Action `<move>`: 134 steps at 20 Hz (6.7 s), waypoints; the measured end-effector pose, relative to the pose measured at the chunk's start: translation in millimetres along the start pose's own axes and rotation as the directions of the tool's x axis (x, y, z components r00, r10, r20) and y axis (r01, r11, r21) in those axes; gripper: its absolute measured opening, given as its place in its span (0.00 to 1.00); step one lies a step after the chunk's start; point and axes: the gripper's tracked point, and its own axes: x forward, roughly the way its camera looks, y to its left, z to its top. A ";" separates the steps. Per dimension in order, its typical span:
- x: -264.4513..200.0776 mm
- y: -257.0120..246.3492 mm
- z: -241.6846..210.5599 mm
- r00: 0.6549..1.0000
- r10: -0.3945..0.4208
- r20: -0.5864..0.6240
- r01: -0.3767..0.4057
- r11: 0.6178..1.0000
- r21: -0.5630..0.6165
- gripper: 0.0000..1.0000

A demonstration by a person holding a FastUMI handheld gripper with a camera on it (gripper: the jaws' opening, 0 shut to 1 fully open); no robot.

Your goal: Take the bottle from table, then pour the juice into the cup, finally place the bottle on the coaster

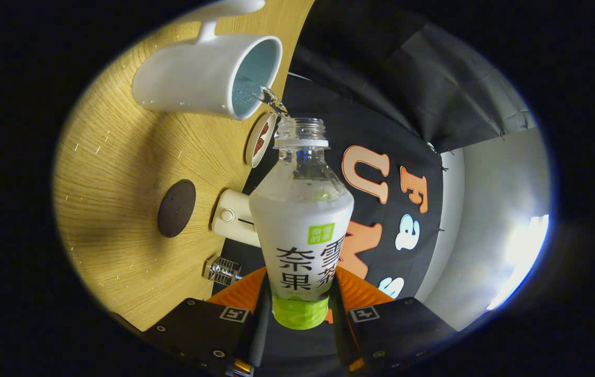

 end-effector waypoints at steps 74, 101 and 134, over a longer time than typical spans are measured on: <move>77.6 59.6 5.3 0.920 0.388 0.049 -0.029 -0.058 0.998 0.55; 74.7 123.4 44.9 0.872 0.456 0.178 0.024 -0.404 0.914 0.81; -153.2 -100.4 -84.7 0.977 0.089 -0.195 0.212 -0.268 0.940 0.92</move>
